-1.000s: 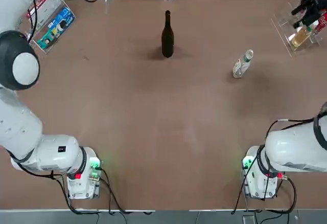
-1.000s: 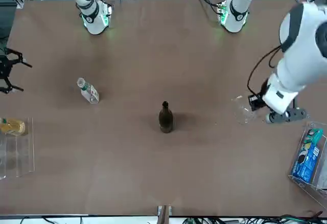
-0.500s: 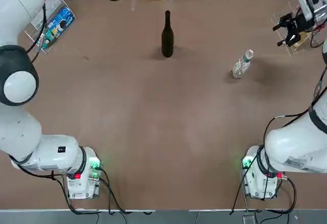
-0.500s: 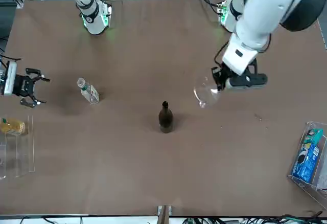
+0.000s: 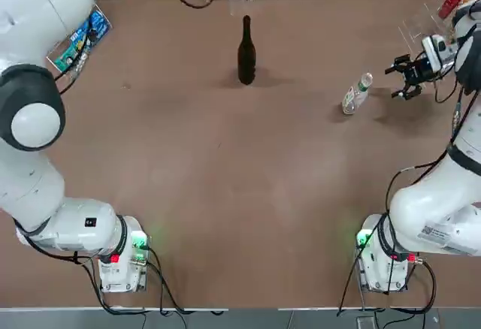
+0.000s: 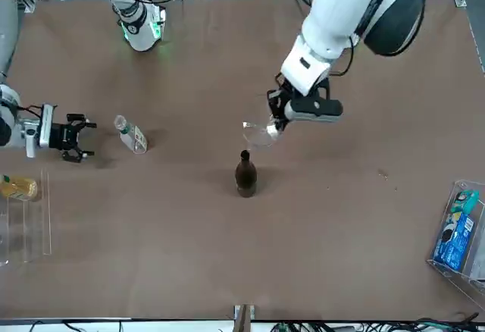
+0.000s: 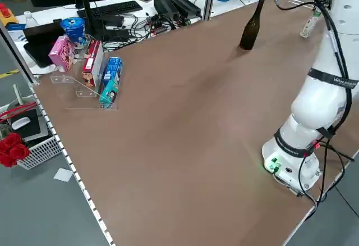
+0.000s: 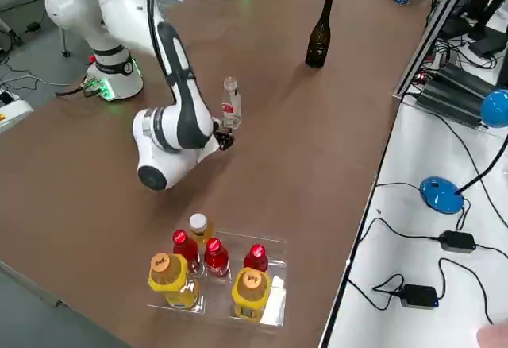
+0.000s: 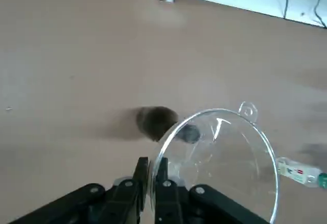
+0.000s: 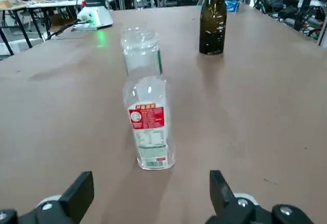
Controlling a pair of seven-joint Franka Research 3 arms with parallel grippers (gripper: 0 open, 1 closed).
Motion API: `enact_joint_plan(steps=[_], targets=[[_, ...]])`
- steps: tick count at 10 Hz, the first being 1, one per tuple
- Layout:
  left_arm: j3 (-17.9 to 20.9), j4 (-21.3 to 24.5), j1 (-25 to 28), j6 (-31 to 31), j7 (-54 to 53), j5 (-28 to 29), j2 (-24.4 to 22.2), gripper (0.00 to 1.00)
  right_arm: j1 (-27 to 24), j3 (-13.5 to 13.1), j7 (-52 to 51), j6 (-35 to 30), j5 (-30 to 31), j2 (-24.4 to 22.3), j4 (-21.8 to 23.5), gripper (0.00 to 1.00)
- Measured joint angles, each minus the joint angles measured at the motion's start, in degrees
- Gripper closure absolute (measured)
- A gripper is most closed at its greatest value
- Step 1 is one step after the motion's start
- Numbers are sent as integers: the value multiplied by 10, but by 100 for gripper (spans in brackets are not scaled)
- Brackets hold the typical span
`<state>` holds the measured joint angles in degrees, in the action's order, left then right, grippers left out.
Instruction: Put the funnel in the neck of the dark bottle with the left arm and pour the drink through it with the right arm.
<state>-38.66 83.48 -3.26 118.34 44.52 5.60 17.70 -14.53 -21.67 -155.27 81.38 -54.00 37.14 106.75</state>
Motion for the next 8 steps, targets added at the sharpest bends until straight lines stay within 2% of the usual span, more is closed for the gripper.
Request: enact_joint_plan(steps=[3,6,8], targets=[[-5,0,-8,67,30,47,46,90,0,2,-4,-7,-29,10,33,0],[-21,-4,-9,77,32,48,56,90,1,7,-19,-7,-67,12,75,0],[-24,-4,-10,77,36,50,57,90,4,10,-30,-7,-84,18,86,0]])
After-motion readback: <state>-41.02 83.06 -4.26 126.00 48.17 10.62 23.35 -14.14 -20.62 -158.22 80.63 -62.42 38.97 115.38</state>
